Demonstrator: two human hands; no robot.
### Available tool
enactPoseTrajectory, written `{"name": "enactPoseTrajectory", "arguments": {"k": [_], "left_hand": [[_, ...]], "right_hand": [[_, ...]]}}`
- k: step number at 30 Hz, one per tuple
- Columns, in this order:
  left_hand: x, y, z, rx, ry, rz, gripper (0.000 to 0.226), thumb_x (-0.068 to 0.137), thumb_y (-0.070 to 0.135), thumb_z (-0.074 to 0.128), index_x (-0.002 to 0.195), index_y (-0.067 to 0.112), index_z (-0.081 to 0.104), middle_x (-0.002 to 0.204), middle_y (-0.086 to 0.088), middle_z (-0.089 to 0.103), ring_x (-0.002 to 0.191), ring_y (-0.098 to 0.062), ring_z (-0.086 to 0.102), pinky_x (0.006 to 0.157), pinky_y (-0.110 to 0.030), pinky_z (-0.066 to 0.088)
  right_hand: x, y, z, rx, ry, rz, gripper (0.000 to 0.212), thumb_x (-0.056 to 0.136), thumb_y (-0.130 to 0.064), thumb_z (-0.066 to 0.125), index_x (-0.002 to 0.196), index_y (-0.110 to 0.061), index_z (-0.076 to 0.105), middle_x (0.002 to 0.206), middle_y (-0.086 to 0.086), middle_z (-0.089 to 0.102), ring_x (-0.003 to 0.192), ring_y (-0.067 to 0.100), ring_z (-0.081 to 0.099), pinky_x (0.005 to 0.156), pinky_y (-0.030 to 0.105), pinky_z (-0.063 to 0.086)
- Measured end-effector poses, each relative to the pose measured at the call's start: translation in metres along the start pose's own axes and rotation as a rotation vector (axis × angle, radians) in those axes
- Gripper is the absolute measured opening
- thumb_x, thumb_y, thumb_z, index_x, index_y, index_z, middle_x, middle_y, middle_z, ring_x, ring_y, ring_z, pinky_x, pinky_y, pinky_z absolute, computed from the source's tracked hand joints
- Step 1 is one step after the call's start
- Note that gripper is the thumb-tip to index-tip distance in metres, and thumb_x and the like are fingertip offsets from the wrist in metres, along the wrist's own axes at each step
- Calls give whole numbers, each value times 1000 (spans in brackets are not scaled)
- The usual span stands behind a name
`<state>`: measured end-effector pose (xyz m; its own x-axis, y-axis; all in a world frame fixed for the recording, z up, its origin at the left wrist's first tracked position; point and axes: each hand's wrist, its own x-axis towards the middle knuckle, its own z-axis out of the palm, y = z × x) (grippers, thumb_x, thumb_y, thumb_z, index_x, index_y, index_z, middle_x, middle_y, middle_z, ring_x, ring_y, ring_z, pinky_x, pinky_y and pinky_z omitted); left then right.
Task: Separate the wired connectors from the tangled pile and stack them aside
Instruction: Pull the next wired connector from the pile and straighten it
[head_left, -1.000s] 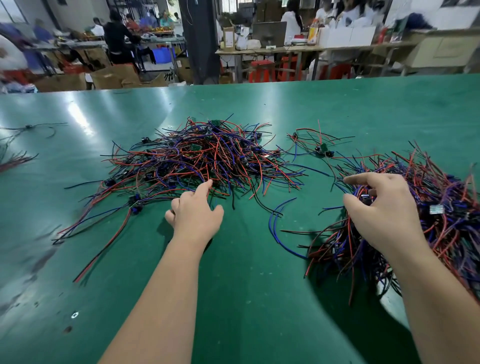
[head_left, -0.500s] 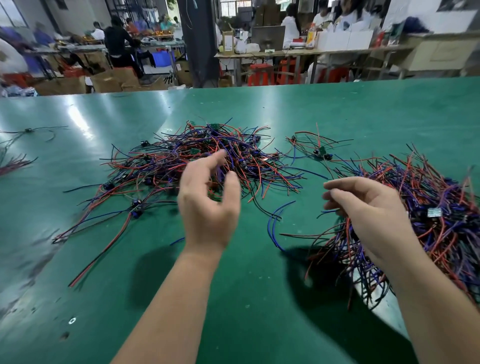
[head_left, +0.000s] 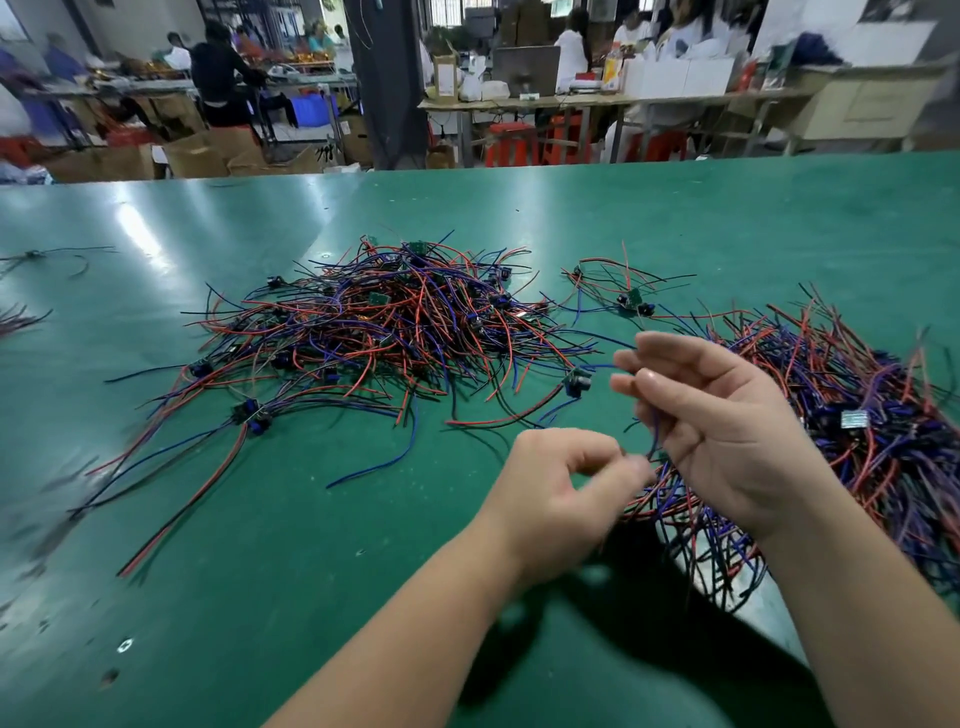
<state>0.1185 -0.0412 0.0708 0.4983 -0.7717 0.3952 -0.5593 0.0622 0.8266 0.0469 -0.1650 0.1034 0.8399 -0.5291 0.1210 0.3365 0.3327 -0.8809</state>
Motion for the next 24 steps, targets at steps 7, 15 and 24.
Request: {"name": "enactPoseTrajectory", "arguments": {"k": [7,15,24], "left_hand": [[15,-3,-8,-755,119,-507,47,96,49,28,101,14,60,92,-2,74,78,-14,69,69,-20,51],[18,-2,-32,-990,317,-339,22,90,28,49,103,16,62,88,1,74,71,-5,69,68,-18,52],[20,-9,-40,-817,467,-342,31,59,37,72,82,17,68,77,1,72,54,-4,59,59,-15,50]], "right_hand": [[-5,-5,3,108,-90,5,25,62,-6,66,77,-21,77,81,2,74,70,9,70,59,14,53],[-10,4,6,-22,-184,76,28,62,-3,65,77,-21,77,82,5,74,69,15,72,59,16,54],[-9,-2,3,-391,-142,104,18,59,-6,70,78,-6,70,70,15,69,62,24,69,61,28,53]]}}
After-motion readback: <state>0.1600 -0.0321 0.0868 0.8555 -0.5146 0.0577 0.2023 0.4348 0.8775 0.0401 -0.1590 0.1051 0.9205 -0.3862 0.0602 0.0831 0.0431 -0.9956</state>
